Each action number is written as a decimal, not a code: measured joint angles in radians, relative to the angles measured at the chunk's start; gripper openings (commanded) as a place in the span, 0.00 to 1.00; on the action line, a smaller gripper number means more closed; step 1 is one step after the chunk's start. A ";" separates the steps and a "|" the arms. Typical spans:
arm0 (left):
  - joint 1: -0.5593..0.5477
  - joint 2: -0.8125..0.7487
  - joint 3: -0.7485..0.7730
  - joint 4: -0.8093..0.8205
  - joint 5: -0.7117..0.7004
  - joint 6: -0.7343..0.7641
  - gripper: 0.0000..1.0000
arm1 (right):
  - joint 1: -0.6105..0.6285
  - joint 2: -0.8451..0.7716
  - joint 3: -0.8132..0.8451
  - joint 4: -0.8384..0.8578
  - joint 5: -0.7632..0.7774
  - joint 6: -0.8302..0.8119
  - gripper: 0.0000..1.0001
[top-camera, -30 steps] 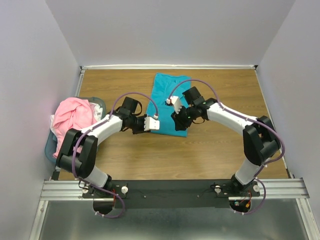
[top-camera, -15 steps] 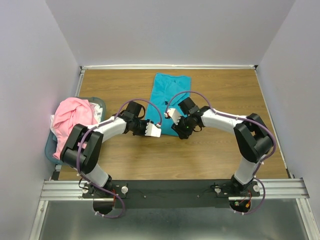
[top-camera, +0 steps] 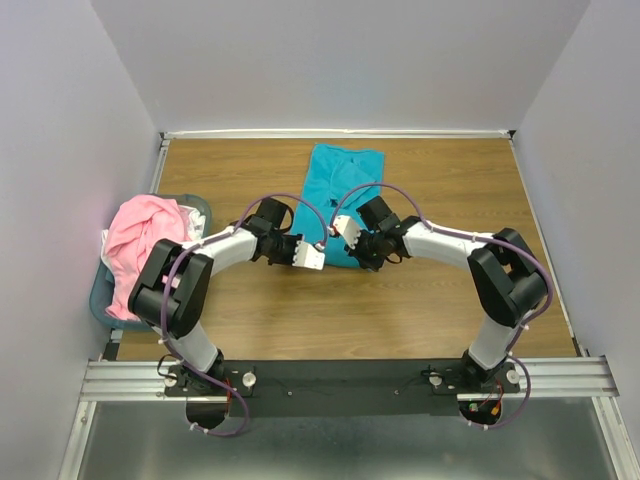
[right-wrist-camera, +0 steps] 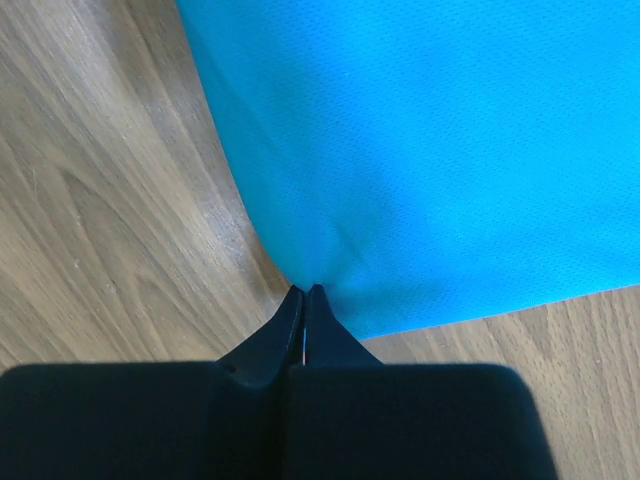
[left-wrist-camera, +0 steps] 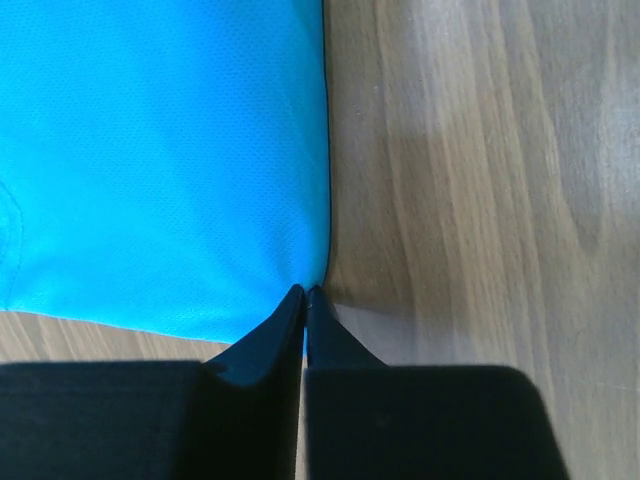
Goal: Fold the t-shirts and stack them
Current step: Fold the tshirt
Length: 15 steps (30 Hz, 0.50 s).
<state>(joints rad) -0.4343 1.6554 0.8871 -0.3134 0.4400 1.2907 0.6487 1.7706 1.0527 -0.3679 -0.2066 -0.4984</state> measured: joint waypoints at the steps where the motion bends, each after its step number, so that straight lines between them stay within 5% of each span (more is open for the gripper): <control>1: 0.000 0.003 0.009 -0.010 -0.001 0.000 0.00 | 0.000 0.000 0.000 0.001 0.005 0.000 0.00; 15: 0.008 0.003 0.351 -0.224 0.055 -0.065 0.00 | -0.129 -0.067 0.182 -0.162 -0.002 -0.019 0.01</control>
<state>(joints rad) -0.4267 1.6588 1.2381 -0.5373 0.4953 1.2255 0.5198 1.7039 1.2343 -0.5301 -0.2085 -0.5171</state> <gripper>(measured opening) 0.008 0.011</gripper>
